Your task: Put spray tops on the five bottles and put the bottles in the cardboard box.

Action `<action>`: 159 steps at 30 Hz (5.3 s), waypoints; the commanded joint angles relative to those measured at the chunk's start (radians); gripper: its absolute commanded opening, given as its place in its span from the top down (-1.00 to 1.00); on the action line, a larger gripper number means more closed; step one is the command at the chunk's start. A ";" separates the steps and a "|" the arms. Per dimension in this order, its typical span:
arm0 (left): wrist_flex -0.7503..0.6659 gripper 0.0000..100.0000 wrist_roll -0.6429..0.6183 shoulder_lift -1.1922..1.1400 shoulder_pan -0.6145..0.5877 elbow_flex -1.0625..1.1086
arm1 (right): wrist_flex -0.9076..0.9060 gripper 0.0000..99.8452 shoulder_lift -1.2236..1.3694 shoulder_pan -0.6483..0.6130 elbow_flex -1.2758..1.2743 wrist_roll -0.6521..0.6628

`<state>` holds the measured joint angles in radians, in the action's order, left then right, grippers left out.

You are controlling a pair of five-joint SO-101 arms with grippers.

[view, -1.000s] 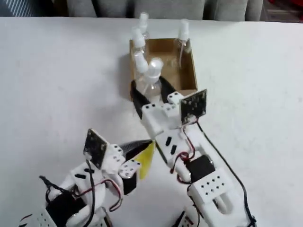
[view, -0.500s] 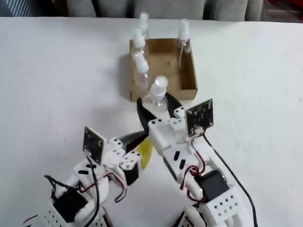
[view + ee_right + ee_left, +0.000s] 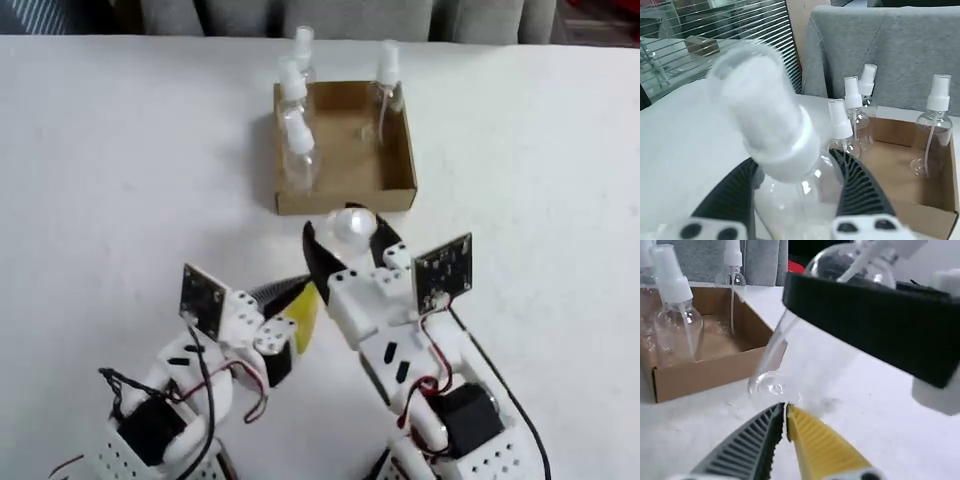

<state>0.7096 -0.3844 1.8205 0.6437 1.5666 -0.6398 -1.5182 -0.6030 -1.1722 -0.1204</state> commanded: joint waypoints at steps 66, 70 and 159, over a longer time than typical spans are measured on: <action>0.209 0.95 0.313 0.008 -0.142 0.035 | 0.249 0.97 0.492 0.208 0.175 0.149; 0.178 0.95 0.390 0.008 -0.260 0.126 | 0.249 0.97 0.651 0.315 0.282 0.149; 0.198 0.95 0.396 0.007 -0.539 0.126 | 0.243 0.69 1.880 0.467 1.096 0.149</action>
<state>0.9122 0.0038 1.8190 0.1143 1.6939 -0.3959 0.3690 -0.1366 -0.0890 0.0161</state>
